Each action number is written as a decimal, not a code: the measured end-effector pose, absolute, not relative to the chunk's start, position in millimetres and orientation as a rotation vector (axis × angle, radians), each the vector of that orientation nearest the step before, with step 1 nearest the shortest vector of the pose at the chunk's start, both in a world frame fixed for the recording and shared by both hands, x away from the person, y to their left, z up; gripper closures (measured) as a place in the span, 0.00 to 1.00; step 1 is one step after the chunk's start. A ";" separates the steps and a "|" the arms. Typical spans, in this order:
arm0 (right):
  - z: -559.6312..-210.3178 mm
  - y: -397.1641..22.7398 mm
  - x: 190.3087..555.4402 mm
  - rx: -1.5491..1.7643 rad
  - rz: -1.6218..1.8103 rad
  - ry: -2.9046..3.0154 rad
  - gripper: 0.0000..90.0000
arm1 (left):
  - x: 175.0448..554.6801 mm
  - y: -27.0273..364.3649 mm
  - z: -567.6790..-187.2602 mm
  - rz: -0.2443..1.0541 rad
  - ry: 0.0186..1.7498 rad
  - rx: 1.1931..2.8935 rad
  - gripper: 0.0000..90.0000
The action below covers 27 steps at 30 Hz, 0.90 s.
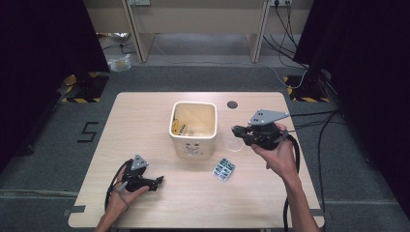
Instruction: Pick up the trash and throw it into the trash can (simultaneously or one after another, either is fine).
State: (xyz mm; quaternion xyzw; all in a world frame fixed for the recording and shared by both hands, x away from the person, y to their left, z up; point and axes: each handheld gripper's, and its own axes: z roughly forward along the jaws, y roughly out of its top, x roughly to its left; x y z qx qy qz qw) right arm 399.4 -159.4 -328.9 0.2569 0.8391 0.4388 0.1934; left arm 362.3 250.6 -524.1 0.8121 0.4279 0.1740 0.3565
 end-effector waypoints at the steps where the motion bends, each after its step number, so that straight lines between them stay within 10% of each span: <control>1: -326.5 -158.9 401.0 0.720 1.233 2.351 0.93 | 362.3 250.6 -524.1 0.449 1.105 2.097 0.05; 27: -287.8 -148.6 433.1 0.732 1.259 2.295 0.93 | 362.3 250.5 -524.1 0.449 1.106 2.097 0.05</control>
